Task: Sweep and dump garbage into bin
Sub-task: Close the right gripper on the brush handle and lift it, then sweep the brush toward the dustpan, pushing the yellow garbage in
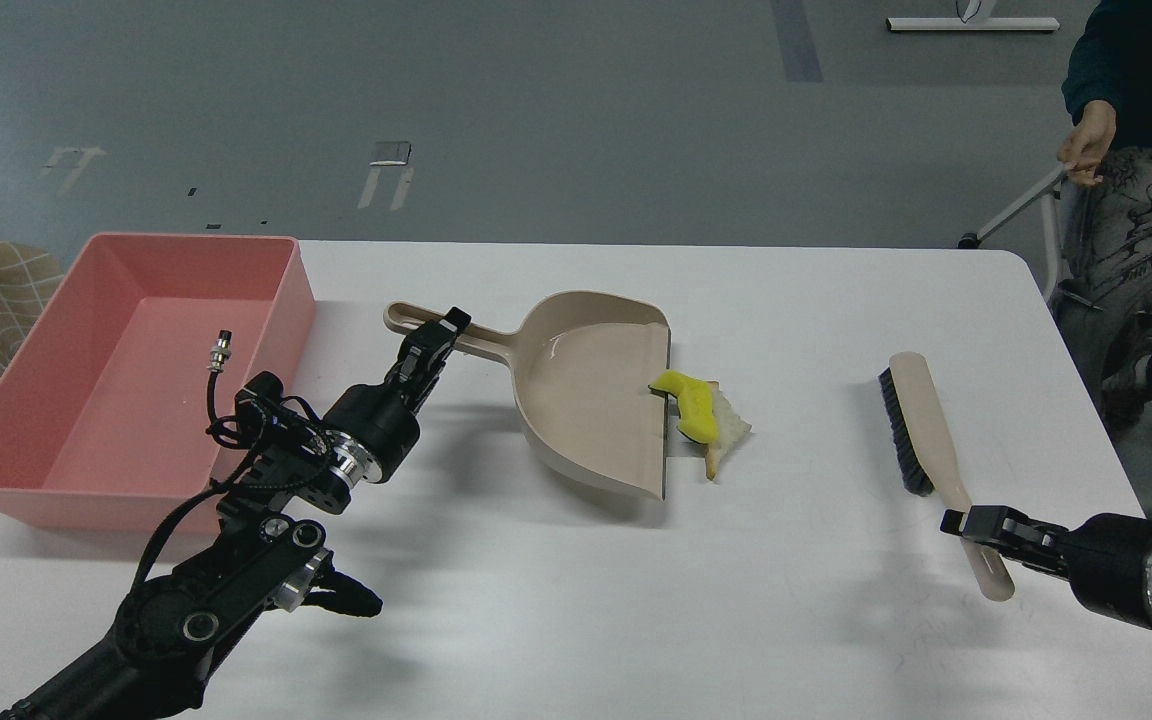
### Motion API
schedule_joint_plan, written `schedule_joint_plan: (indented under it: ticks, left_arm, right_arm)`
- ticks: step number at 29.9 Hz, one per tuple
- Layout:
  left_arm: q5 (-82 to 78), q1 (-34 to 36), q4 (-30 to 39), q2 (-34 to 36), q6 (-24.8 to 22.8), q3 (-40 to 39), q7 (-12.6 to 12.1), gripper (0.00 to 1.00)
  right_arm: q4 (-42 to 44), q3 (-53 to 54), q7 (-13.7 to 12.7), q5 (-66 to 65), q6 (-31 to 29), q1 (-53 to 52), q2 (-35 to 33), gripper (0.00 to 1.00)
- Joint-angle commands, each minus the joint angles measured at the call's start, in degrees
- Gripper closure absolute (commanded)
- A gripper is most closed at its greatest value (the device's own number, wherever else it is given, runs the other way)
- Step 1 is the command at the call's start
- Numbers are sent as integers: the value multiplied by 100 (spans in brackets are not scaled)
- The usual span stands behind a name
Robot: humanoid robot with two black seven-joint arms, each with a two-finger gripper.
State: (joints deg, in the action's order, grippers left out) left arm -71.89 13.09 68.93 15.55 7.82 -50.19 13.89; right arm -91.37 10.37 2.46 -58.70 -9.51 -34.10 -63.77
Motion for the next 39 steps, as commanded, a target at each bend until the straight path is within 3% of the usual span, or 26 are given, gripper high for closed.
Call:
schedule_joint_plan:
  ticks: [1, 7, 12, 27, 39]
  left_arm:
    - [0, 1, 6, 1, 0, 0, 0, 100]
    - [0, 1, 6, 27, 0, 9, 0, 100]
    - [-53, -8, -12, 44, 9, 9, 35, 100]
    - [-70, 44, -337, 247, 492, 808, 536, 100]
    - [-79, 88, -354, 247, 554, 853, 545, 100]
  right_arm:
    - [-152, 0, 0, 8, -16, -35, -56, 100]
    - [-627, 0, -44, 8, -34, -290, -495, 100]
    - [-627, 9, -97, 8, -95, -396, -443, 100]
    - [-583, -18, -281, 8, -113, -396, 66, 100]
    - [-487, -18, -308, -10, -236, -431, 795, 100]
